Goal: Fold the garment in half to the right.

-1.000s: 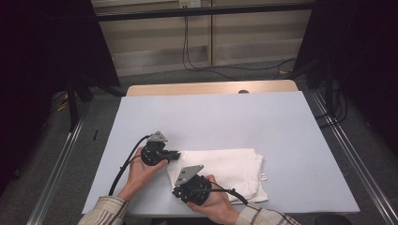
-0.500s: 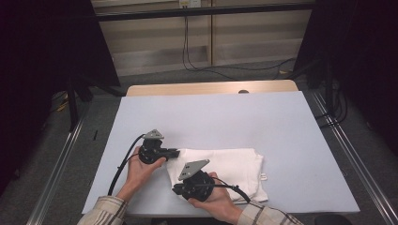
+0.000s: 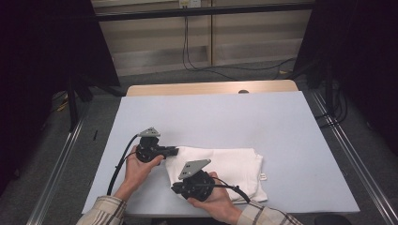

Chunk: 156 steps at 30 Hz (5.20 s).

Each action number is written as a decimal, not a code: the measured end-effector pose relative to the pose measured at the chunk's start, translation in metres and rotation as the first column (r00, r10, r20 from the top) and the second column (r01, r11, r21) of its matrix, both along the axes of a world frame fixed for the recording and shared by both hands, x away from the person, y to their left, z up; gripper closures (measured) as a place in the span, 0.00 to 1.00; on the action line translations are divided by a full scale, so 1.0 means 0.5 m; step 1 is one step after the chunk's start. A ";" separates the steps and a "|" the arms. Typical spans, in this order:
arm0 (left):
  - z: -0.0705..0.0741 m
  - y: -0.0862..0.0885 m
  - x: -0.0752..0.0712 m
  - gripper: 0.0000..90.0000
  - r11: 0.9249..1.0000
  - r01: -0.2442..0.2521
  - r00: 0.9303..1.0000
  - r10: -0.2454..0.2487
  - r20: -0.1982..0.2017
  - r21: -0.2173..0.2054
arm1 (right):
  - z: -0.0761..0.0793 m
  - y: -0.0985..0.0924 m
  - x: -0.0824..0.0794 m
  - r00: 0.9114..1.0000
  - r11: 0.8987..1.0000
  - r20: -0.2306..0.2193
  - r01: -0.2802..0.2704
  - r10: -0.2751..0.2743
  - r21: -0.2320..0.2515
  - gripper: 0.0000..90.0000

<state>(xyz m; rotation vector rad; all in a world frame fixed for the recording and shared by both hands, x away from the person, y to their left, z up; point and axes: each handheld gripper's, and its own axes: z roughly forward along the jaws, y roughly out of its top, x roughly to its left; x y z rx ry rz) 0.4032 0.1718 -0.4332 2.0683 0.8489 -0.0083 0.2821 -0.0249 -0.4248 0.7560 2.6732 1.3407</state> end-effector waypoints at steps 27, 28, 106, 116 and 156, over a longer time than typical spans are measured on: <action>0.030 0.046 0.007 0.94 0.996 -0.081 0.997 0.082 0.010 -0.047 | 0.049 0.027 0.021 0.999 0.998 0.039 -0.002 0.000 0.066 0.94; 0.032 0.048 0.007 0.94 0.995 -0.083 0.996 0.083 0.011 -0.047 | 0.051 0.029 0.021 0.999 0.998 0.041 -0.004 0.001 0.066 0.94; 0.118 -0.090 0.040 0.94 0.999 -0.039 0.999 0.039 0.026 -0.019 | 0.119 -0.103 0.003 0.980 0.974 0.122 0.136 -0.160 0.182 0.94; 0.115 -0.112 0.042 0.94 0.999 -0.026 0.999 0.026 0.023 -0.023 | 0.110 -0.126 -0.002 0.977 0.972 0.116 0.154 -0.177 0.180 0.94; 0.099 -0.193 0.039 0.94 0.999 0.042 0.999 -0.042 -0.003 0.006 | 0.084 -0.192 -0.025 0.973 0.966 0.075 0.206 -0.220 0.155 0.94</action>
